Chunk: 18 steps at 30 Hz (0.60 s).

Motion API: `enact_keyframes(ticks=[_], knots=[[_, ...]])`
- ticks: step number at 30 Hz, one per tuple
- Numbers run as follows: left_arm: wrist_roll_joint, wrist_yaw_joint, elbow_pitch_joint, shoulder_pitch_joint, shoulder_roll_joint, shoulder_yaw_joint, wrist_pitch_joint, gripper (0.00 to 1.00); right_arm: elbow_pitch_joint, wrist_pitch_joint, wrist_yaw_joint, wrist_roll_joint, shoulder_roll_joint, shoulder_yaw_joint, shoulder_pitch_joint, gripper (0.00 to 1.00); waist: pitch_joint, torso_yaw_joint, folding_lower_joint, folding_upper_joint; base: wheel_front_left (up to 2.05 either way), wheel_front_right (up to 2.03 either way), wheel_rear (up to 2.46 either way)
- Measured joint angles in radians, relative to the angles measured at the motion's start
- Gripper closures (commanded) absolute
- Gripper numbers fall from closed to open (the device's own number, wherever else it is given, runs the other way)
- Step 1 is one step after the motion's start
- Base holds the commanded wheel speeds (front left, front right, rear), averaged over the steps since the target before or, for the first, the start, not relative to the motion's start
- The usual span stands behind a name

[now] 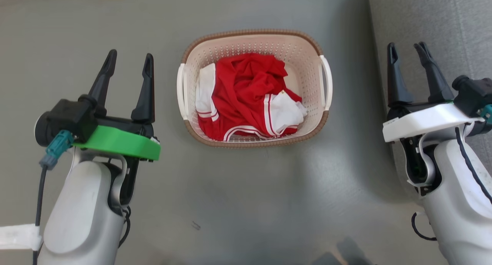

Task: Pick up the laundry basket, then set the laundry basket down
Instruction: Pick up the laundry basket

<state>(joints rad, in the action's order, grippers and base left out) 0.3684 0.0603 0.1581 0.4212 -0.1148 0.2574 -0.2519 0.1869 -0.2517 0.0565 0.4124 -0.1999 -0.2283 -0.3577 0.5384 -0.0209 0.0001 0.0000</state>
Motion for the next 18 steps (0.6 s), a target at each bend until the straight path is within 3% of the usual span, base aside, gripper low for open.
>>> enact_keyframes(ticks=[12,18], knots=[[0.024,0.020,0.131,0.115,0.007,0.029,0.019,0.00,0.122,0.012,0.006,0.000,0.000,0.002,-0.113,0.00,0.116,0.012,0.0000,0.0000,0.00,0.00,0.00],[0.025,0.028,0.209,0.201,0.038,0.047,0.046,0.00,0.185,0.034,0.006,0.000,0.000,-0.001,-0.179,0.00,0.174,0.024,0.0000,0.0000,0.00,0.00,0.00]])
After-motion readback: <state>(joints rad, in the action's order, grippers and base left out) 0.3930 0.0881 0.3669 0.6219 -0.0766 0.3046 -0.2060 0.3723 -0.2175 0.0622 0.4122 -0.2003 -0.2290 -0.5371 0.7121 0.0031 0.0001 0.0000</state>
